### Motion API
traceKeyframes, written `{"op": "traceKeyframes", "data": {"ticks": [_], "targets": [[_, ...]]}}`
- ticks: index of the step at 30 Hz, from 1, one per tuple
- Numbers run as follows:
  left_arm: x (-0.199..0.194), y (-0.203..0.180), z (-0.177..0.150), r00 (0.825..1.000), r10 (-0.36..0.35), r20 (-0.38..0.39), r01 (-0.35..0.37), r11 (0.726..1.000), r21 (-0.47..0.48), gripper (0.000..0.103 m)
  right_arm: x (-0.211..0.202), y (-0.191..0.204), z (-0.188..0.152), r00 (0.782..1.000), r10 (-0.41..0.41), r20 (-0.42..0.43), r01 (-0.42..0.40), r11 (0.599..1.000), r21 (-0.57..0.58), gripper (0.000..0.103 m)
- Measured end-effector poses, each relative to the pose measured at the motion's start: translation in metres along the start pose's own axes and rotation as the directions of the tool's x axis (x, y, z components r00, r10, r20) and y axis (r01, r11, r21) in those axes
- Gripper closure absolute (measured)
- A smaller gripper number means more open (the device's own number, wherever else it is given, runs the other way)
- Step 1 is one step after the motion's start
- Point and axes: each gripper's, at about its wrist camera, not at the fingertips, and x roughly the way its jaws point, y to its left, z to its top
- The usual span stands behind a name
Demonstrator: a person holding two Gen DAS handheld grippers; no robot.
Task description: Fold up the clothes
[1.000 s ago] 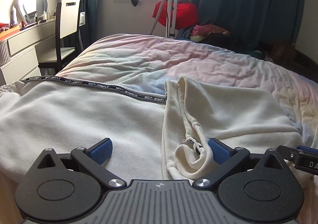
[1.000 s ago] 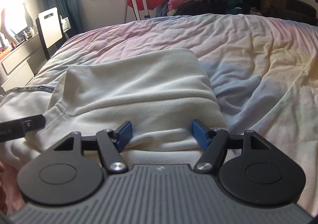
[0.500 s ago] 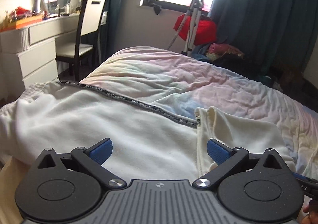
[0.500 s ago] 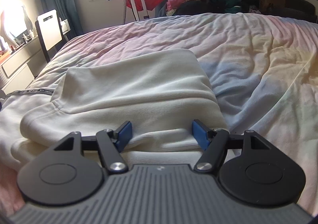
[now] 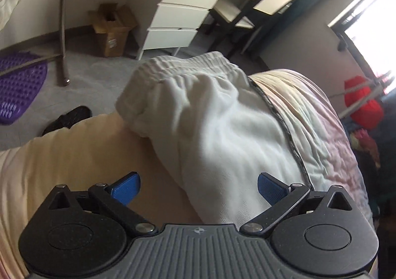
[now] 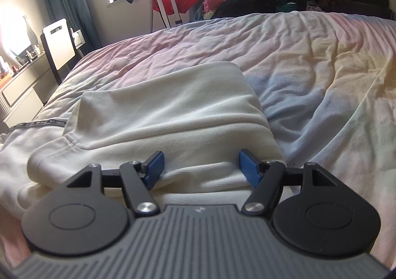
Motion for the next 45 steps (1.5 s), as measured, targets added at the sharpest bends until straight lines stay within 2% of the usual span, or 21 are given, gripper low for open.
{"op": "traceKeyframes", "data": {"ticks": [4,7,10,11,13,15,18,20,21,24,26,28,30,32,34,36,37,38,40,42,45], "targets": [[0.015,0.01,0.004,0.999,-0.002,-0.045,-0.002,0.997,-0.079,0.001,0.0,-0.001,0.0,1.0,-0.001,0.001,0.001,1.0,-0.002,0.033],[0.022,0.008,0.001,0.999,-0.023,-0.044,0.019,0.996,-0.088,0.001,0.0,-0.001,0.0,1.0,-0.001,0.002,0.001,1.0,-0.003,0.033],[0.03,0.0,-0.003,0.996,-0.091,-0.021,0.089,0.993,-0.081,0.001,-0.001,0.0,0.0,1.0,-0.002,0.004,0.002,1.0,-0.004,0.033],[0.031,-0.001,-0.004,0.988,-0.154,-0.01,0.152,0.984,-0.093,0.002,-0.001,0.0,0.0,1.0,-0.002,0.005,0.002,1.0,-0.001,0.033],[0.026,0.0,-0.003,0.961,-0.276,0.018,0.277,0.954,-0.115,0.002,-0.001,-0.001,0.001,1.0,-0.001,0.006,0.001,1.0,0.007,0.033],[0.017,0.001,-0.002,0.933,-0.357,0.05,0.36,0.925,-0.123,0.001,-0.001,-0.001,0.001,1.0,-0.003,0.007,0.003,1.0,0.01,0.033],[0.013,0.006,0.001,0.888,-0.453,0.073,0.459,0.873,-0.164,0.001,-0.001,0.001,0.001,1.0,-0.008,0.009,0.008,1.0,0.004,0.033],[0.015,0.01,0.003,0.875,-0.478,0.071,0.483,0.857,-0.18,0.0,-0.001,0.002,0.001,1.0,-0.011,0.009,0.011,1.0,0.001,0.033],[0.017,0.01,0.004,0.879,-0.472,0.063,0.476,0.861,-0.182,0.0,-0.001,0.002,0.001,1.0,-0.012,0.01,0.012,1.0,0.0,0.033],[0.032,0.012,0.004,0.913,-0.409,0.004,0.401,0.892,-0.209,0.001,0.0,0.003,0.0,1.0,-0.015,0.011,0.015,1.0,-0.004,0.033],[0.051,0.014,0.008,0.91,-0.412,-0.056,0.387,0.889,-0.247,0.001,0.0,0.004,0.0,1.0,-0.019,0.012,0.019,1.0,-0.01,0.033],[0.065,0.013,0.014,0.911,-0.404,-0.079,0.376,0.895,-0.239,0.003,0.001,0.006,0.0,1.0,-0.026,0.013,0.026,0.999,-0.019,0.033],[0.065,0.005,0.016,0.928,-0.369,-0.057,0.353,0.917,-0.184,0.016,0.001,0.01,0.0,0.999,-0.04,0.018,0.041,0.998,-0.041,0.032],[0.064,-0.003,0.016,0.944,-0.33,-0.027,0.324,0.938,-0.123,0.018,-0.001,0.013,0.0,0.998,-0.052,0.028,0.054,0.997,-0.059,0.032],[0.063,-0.012,0.017,0.956,-0.292,0.006,0.292,0.954,-0.063,0.032,-0.005,0.016,0.001,0.997,-0.056,0.046,0.06,0.995,-0.077,0.032],[0.061,-0.021,0.016,0.971,-0.235,0.044,0.235,0.972,0.007,0.053,-0.01,0.02,0.002,0.996,-0.053,0.071,0.06,0.993,-0.101,0.032],[0.058,-0.025,0.015,0.973,-0.222,0.068,0.219,0.975,0.047,0.059,-0.011,0.022,0.002,0.995,-0.051,0.082,0.06,0.992,-0.114,0.032],[0.055,-0.03,0.013,0.972,-0.216,0.094,0.208,0.974,0.087,0.066,-0.012,0.024,0.001,0.995,-0.048,0.09,0.06,0.989,-0.133,0.032],[0.038,-0.047,0.002,0.957,-0.247,0.153,0.221,0.961,0.167,0.072,-0.011,0.028,-0.001,0.996,-0.041,0.081,0.054,0.987,-0.154,0.033],[0.02,-0.065,-0.01,0.935,-0.287,0.21,0.233,0.94,0.248,0.075,-0.008,0.032,-0.007,0.998,-0.039,0.057,0.048,0.984,-0.169,0.032],[-0.007,-0.092,-0.028,0.891,-0.352,0.287,0.238,0.9,0.366,0.076,-0.005,0.037,-0.012,0.998,-0.047,0.048,0.055,0.977,-0.204,0.032]]}}
